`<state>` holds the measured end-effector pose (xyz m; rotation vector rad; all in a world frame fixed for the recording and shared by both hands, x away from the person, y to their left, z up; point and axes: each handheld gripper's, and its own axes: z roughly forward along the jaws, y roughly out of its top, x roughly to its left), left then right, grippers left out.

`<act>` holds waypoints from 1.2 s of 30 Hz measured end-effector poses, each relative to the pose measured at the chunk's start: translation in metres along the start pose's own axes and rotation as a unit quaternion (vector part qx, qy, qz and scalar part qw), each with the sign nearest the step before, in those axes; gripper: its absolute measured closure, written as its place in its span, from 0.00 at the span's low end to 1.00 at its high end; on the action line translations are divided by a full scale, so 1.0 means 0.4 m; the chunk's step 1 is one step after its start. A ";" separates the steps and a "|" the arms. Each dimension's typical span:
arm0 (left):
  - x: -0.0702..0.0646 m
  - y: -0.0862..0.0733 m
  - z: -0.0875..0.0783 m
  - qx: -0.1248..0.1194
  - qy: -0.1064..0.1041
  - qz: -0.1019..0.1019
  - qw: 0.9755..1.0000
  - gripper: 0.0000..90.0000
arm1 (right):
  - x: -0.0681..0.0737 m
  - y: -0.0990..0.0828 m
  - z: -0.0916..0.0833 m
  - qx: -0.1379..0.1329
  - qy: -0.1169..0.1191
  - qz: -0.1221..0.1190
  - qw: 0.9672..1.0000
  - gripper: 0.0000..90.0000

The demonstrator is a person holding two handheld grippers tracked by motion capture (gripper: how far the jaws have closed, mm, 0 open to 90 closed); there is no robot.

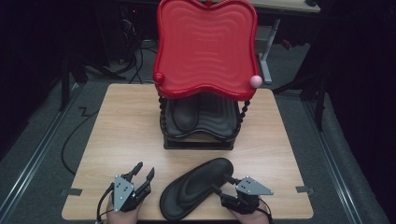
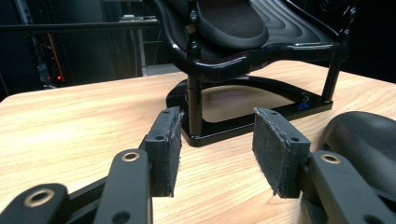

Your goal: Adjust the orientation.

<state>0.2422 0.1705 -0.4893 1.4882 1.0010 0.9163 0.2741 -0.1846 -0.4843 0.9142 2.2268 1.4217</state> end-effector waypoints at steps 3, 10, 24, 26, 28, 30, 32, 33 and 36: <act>-0.006 0.002 0.006 0.001 -0.005 0.004 1.000 0.58 | 0.013 -0.007 0.013 0.014 0.015 -0.004 1.000 0.38; -0.009 -0.004 0.013 0.007 -0.009 0.006 1.000 0.58 | 0.007 -0.005 0.051 0.027 0.029 -0.016 0.999 0.30; -0.001 -0.005 0.006 0.008 -0.006 0.000 1.000 0.57 | 0.019 -0.002 0.054 0.031 0.040 -0.055 0.997 0.77; -0.001 -0.005 0.008 0.008 -0.006 -0.001 1.000 0.57 | 0.024 -0.003 0.052 0.031 0.040 -0.061 0.997 0.85; -0.002 -0.004 0.010 0.007 -0.007 -0.001 1.000 0.57 | 0.033 -0.004 0.050 0.030 0.041 -0.065 0.997 0.91; -0.003 -0.004 0.012 0.007 -0.008 -0.001 1.000 0.57 | 0.044 -0.004 0.050 0.029 0.038 -0.075 0.996 0.94; -0.003 -0.003 0.013 0.007 -0.009 -0.001 1.000 0.57 | 0.055 -0.004 0.049 0.029 0.034 -0.080 0.996 0.96; -0.004 -0.003 0.014 0.006 -0.010 -0.002 1.000 0.57 | 0.060 -0.004 0.049 0.028 0.032 -0.082 0.996 0.96; -0.005 -0.002 0.018 0.007 -0.012 -0.002 1.000 0.57 | 0.067 -0.004 0.040 0.023 0.027 -0.082 0.996 0.96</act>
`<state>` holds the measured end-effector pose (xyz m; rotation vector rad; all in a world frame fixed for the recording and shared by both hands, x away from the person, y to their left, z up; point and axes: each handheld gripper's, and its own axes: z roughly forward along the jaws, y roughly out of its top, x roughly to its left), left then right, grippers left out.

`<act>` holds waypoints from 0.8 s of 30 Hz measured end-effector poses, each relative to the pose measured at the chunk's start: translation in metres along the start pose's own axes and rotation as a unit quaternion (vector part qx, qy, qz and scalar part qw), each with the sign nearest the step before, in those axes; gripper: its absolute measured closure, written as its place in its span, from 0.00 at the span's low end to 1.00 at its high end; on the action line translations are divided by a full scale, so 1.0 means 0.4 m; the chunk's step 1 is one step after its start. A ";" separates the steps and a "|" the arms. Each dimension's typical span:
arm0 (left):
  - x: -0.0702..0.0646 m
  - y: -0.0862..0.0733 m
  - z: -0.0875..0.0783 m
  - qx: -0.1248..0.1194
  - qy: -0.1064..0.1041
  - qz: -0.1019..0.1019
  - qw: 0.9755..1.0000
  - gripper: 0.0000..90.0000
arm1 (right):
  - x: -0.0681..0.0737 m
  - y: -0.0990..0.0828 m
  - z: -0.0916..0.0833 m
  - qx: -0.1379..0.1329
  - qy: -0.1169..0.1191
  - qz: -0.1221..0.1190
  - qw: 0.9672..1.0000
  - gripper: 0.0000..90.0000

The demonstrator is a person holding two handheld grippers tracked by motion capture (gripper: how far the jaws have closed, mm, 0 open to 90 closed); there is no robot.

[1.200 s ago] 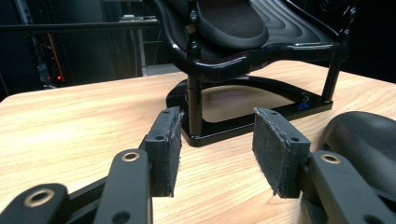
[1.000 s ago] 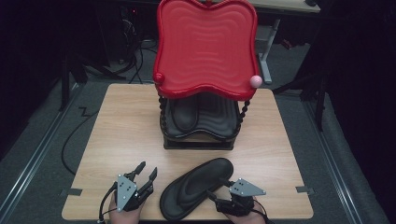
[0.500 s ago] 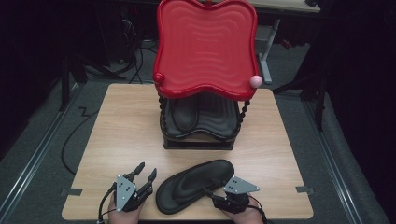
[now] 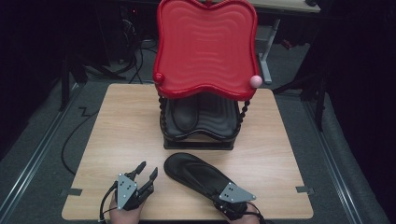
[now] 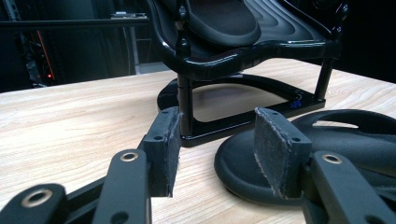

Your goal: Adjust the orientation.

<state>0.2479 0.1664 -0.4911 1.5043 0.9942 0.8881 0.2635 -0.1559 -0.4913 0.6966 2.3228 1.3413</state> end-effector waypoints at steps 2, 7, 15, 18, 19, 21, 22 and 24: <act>-0.002 0.000 0.004 0.000 -0.002 -0.001 1.000 0.57 | 0.002 -0.001 -0.004 0.001 0.006 -0.001 1.000 0.95; -0.005 0.000 0.008 0.001 -0.005 0.000 1.000 0.57 | -0.004 0.003 -0.013 -0.008 0.018 0.021 1.000 0.70; 0.008 -0.005 -0.028 0.002 0.010 -0.005 1.000 0.57 | -0.089 0.042 -0.008 -0.022 -0.036 0.032 0.999 0.59; 0.016 -0.005 -0.051 -0.001 0.022 -0.001 1.000 0.56 | -0.121 0.046 0.017 -0.010 -0.046 0.040 0.998 0.58; 0.018 -0.006 -0.058 -0.002 0.026 0.002 1.000 0.56 | -0.129 0.045 0.027 -0.001 -0.047 0.043 0.998 0.58; 0.024 -0.007 -0.072 -0.003 0.032 0.003 0.999 0.56 | -0.140 0.043 0.045 0.015 -0.046 0.039 0.998 0.59; 0.027 -0.009 -0.077 -0.004 0.035 0.001 0.999 0.56 | -0.145 0.043 0.054 0.023 -0.040 0.041 0.998 0.59; 0.033 -0.011 -0.085 -0.003 0.039 -0.001 0.999 0.56 | -0.150 0.045 0.070 0.042 -0.045 0.039 0.997 0.63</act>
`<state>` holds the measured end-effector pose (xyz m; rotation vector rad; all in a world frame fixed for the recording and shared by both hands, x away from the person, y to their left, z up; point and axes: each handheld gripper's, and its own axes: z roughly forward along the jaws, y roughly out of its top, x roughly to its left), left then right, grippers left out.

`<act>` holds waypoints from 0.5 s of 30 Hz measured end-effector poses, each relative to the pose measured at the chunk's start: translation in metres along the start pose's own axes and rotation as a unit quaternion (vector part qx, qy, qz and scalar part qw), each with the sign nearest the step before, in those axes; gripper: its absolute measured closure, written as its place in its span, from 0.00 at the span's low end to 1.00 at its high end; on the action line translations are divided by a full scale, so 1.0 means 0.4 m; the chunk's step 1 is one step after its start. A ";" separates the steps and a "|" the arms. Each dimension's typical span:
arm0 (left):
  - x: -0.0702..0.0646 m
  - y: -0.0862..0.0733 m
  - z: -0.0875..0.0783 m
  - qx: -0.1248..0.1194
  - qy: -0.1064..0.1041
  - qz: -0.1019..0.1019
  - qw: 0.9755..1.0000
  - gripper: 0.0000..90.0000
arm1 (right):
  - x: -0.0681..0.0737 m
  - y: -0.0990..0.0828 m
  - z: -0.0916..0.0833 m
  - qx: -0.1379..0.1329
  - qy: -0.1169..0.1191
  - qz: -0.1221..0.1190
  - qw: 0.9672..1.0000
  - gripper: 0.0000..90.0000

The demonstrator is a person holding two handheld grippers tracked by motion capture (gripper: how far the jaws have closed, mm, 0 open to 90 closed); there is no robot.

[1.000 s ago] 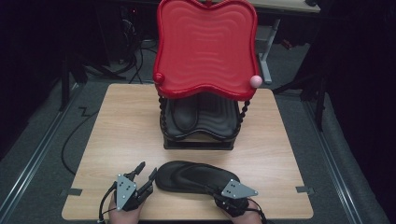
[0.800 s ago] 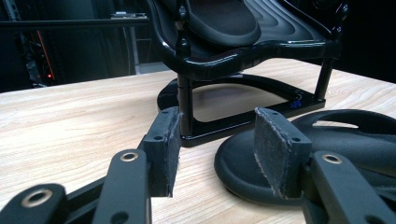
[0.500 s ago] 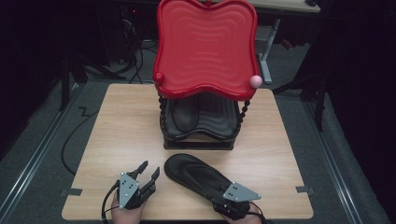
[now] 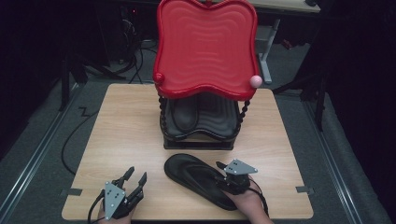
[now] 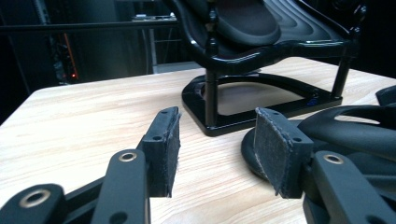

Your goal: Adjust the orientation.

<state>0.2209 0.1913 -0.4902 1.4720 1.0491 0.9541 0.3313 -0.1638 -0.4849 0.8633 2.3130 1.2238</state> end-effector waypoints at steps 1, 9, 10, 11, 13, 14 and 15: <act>0.003 -0.001 -0.003 0.000 0.002 -0.001 1.000 0.56 | -0.001 0.003 0.006 0.010 -0.006 0.000 1.000 0.67; 0.003 0.005 0.004 -0.005 -0.005 -0.005 1.000 0.56 | 0.008 -0.002 -0.016 0.005 -0.040 0.001 0.999 0.92; -0.001 0.006 0.009 -0.005 -0.009 -0.004 1.000 0.56 | 0.006 -0.008 -0.024 0.006 -0.047 0.009 0.999 0.92; -0.005 0.008 0.016 -0.004 -0.014 -0.002 1.000 0.56 | 0.003 -0.015 -0.034 0.008 -0.052 0.013 0.999 0.92; -0.018 0.011 0.033 -0.003 -0.026 0.000 1.000 0.56 | -0.001 -0.031 -0.053 0.012 -0.064 0.020 0.998 0.92; -0.025 0.012 0.042 -0.001 -0.032 0.003 0.999 0.56 | -0.002 -0.039 -0.064 0.011 -0.070 0.026 0.997 0.92; -0.034 0.013 0.052 0.000 -0.040 0.004 0.999 0.56 | -0.003 -0.046 -0.073 0.011 -0.075 0.031 0.997 0.92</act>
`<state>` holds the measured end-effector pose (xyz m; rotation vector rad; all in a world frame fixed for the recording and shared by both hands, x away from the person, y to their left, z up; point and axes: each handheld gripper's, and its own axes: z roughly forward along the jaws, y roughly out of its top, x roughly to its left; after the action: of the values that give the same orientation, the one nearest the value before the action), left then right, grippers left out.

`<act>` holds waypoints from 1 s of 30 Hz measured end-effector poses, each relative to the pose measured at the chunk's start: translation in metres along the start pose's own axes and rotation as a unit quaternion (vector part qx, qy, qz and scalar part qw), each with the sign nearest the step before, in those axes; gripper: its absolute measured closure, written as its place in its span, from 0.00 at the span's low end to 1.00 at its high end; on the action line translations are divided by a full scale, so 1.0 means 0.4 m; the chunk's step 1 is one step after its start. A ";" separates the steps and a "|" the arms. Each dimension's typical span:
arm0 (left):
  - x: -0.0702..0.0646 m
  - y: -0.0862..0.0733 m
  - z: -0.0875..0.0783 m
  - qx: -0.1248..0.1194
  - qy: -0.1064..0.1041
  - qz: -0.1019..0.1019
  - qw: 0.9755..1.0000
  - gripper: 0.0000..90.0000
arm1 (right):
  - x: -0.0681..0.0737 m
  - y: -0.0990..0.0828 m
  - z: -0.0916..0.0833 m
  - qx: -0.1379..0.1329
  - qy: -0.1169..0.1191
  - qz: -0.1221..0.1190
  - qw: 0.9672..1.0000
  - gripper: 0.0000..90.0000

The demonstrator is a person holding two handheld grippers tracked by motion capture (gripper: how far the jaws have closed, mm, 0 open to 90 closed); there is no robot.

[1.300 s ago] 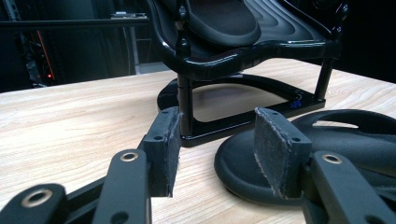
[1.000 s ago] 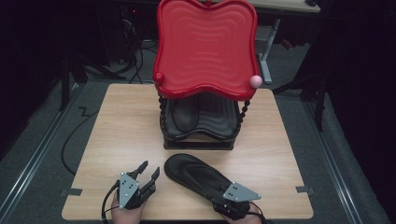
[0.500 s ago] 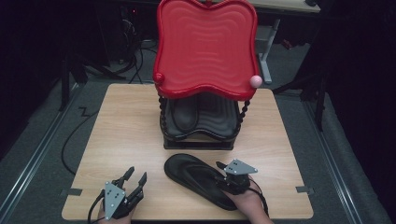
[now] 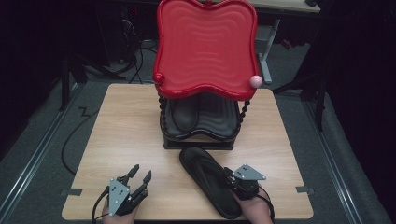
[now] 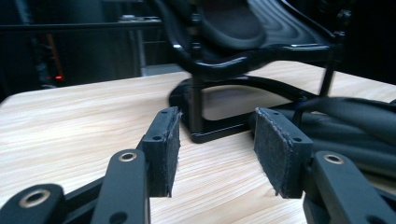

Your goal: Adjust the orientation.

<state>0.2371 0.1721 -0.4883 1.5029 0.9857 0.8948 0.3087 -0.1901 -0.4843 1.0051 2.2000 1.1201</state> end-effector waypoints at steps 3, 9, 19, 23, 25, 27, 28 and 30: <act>-0.024 0.003 0.030 0.003 -0.022 0.007 1.000 0.56 | -0.004 -0.016 -0.023 -0.007 0.013 0.019 1.000 0.82; -0.071 0.007 0.081 0.011 -0.063 0.015 0.998 0.56 | -0.029 -0.051 -0.080 -0.033 -0.005 0.047 0.998 0.85; -0.148 0.005 0.120 0.028 -0.115 0.049 0.992 0.56 | -0.003 -0.101 -0.059 0.035 -0.011 0.026 0.999 0.98; -0.144 0.006 0.123 0.029 -0.118 0.040 0.992 0.56 | 0.035 -0.099 -0.062 0.029 0.006 0.014 0.999 0.96; -0.141 0.005 0.121 0.032 -0.118 0.037 0.992 0.56 | 0.054 -0.096 -0.060 0.026 0.020 0.015 0.999 0.94; -0.140 0.004 0.119 0.034 -0.118 0.034 0.992 0.55 | 0.074 -0.089 -0.054 0.021 0.035 0.014 0.999 0.93; -0.141 0.002 0.118 0.038 -0.119 0.034 0.992 0.55 | 0.085 -0.084 -0.050 0.018 0.041 0.013 0.999 0.91; -0.145 -0.002 0.116 0.045 -0.121 0.036 0.991 0.54 | 0.106 -0.071 -0.037 0.014 0.051 0.011 0.999 0.85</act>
<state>0.2578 0.1013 -0.4972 1.6876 0.8062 0.7054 0.2613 -0.1756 -0.5031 1.0058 2.2945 1.1777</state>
